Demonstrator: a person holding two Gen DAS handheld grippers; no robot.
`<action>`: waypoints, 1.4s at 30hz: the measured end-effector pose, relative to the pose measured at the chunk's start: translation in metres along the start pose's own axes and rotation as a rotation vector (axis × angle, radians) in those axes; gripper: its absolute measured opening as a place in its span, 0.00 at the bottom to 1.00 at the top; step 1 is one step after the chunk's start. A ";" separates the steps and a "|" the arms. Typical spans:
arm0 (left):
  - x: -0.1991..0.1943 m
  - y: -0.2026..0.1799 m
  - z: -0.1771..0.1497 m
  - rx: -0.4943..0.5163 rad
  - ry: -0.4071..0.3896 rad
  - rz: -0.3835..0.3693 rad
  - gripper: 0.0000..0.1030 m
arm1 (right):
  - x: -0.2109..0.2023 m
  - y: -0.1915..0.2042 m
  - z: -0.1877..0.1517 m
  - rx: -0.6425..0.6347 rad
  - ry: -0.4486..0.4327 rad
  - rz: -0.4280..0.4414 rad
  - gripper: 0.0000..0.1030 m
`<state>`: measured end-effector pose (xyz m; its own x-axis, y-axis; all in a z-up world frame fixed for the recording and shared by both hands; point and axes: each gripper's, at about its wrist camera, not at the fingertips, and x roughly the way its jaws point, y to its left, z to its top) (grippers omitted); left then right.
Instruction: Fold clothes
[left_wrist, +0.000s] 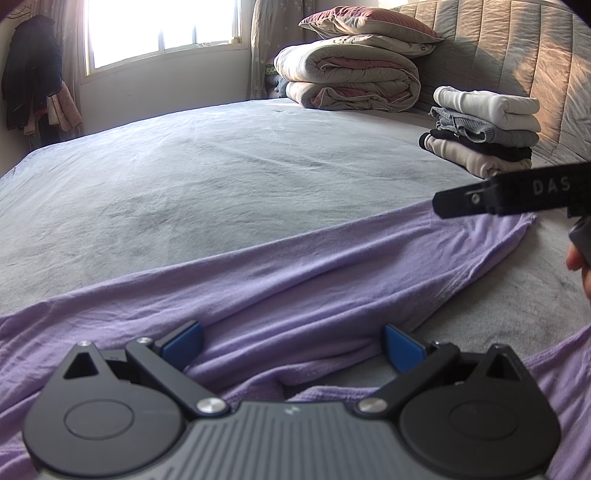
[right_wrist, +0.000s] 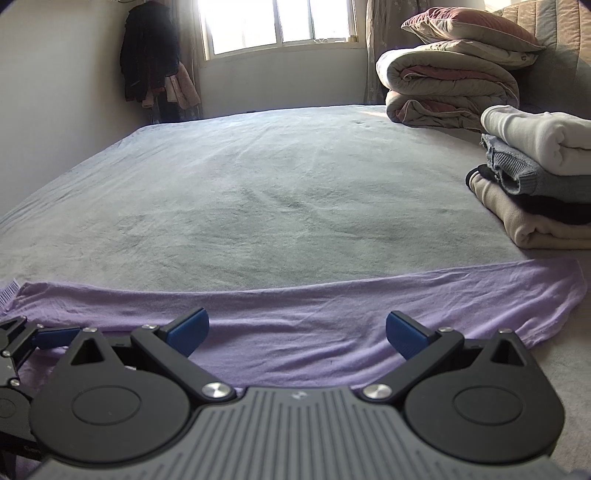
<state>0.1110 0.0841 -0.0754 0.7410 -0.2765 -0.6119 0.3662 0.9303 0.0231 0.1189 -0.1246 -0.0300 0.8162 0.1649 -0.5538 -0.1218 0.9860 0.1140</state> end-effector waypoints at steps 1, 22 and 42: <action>0.000 0.000 0.000 0.000 0.000 0.000 1.00 | -0.004 -0.004 0.003 0.006 -0.007 0.007 1.00; 0.001 0.000 0.000 -0.005 -0.004 0.000 1.00 | -0.017 -0.014 0.041 -0.018 -0.017 0.197 1.00; -0.008 0.036 0.030 -0.134 0.083 0.010 0.99 | 0.044 0.028 0.052 -0.119 0.145 0.303 0.76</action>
<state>0.1349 0.1124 -0.0462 0.6935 -0.2509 -0.6754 0.2765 0.9583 -0.0721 0.1803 -0.0913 -0.0085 0.6451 0.4442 -0.6218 -0.4185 0.8862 0.1989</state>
